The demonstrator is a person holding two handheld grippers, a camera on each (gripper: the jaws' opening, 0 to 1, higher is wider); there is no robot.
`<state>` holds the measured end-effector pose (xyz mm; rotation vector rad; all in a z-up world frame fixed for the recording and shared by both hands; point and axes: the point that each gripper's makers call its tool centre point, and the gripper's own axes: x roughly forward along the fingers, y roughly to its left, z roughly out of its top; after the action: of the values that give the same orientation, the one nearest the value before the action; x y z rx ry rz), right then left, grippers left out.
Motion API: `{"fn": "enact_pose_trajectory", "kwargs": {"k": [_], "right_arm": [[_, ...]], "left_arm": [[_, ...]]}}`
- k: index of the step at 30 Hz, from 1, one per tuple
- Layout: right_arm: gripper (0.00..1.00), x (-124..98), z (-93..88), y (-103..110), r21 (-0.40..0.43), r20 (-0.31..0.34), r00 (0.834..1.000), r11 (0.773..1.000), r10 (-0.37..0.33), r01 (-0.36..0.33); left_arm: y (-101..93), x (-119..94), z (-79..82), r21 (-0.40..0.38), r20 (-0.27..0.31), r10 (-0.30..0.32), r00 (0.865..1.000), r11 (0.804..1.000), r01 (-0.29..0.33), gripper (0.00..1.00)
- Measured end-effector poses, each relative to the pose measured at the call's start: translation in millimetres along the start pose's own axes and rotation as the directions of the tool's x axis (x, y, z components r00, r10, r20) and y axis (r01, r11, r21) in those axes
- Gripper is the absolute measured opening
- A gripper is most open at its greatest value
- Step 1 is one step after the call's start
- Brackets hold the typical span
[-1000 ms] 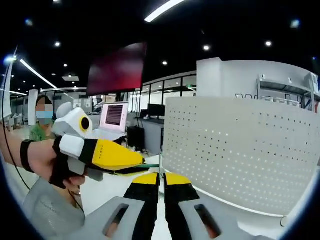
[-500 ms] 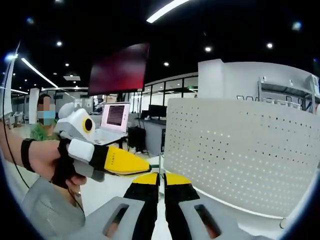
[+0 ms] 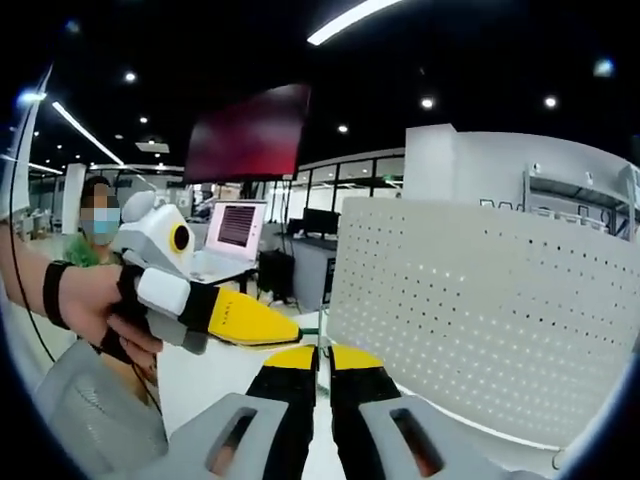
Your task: Insert the hook assembly into the mounting plate slot until the hook locks in place.
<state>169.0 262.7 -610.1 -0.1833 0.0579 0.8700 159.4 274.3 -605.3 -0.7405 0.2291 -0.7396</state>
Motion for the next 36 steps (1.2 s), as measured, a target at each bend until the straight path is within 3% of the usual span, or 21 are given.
{"fn": "enact_pose_trajectory", "kwargs": {"k": [9, 13, 28, 36], "right_arm": [[0.07, 1.3, -6.0, 0.0, -0.016, -0.02, 1.0, 1.0, 0.009, -0.01], [0.1, 2.3, -6.6, 2.3, -0.006, -0.029, 0.999, 1.0, 0.019, -0.019], [0.34, -5.0, -14.9, -11.6, 0.036, -0.061, 0.998, 0.999, -0.028, 0.03], [0.34, -10.2, -20.8, -10.8, 0.038, -0.082, 0.996, 0.999, -0.022, 0.025]], "left_arm": [[-0.7, 0.3, 4.1, 0.053, 0.005, 0.012, 1.0, 0.999, -0.012, 0.03], [0.9, 2.0, 7.3, 0.041, 0.018, 0.01, 1.0, 0.999, -0.011, 0.03], [8.9, -0.7, 18.8, 0.152, 0.03, 0.069, 0.997, 0.986, -0.072, 0.03], [10.6, 1.0, 21.3, 0.213, 0.023, 0.094, 0.995, 0.972, -0.096, 0.03]]}}
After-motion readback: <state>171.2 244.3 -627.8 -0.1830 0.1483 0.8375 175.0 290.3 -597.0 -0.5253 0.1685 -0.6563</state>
